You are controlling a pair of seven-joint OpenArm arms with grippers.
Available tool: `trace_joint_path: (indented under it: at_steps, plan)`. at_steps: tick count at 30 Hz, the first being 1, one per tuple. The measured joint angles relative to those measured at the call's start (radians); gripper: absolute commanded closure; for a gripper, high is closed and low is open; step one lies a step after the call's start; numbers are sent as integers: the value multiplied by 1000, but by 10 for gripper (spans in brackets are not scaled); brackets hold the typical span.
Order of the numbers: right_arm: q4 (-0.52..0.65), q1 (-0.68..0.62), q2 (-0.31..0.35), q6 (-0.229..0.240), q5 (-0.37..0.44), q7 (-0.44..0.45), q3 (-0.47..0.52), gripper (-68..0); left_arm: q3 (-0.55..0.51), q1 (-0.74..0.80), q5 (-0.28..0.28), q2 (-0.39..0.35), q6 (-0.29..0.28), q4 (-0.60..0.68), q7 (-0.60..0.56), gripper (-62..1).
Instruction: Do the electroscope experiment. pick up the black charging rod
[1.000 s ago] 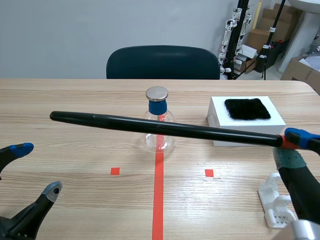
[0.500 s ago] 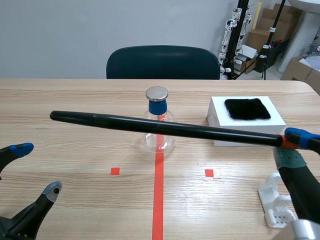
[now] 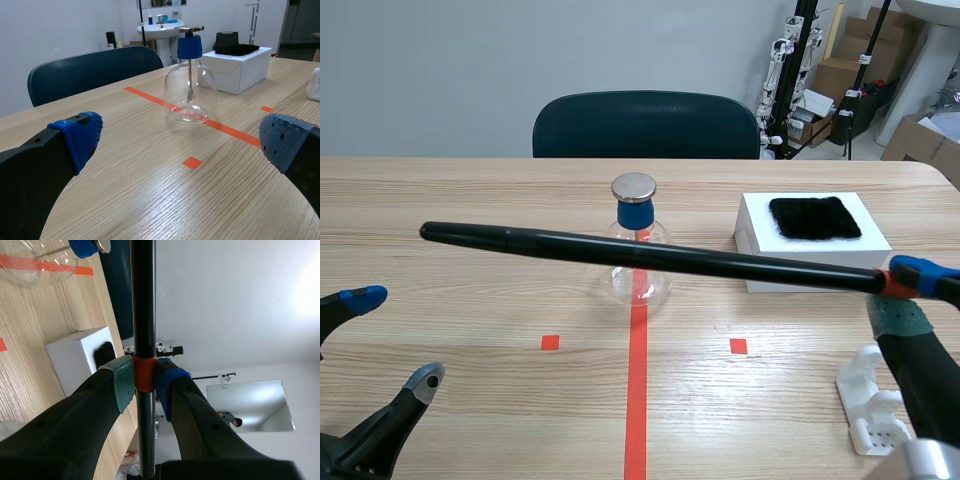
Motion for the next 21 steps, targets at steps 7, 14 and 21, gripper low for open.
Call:
trace_joint_path:
  at_steps: [7,14,21]
  plan:
    - [0,0,0,0,0,0,0,0,0,0,0,0,0,0,0,-623]
    - [0,0,0,0,0,0,0,0,0,0,0,0,0,0,0,-623]
    - [0,0,0,8,0,0,0,0,0,0,0,0,0,0,0,-623]
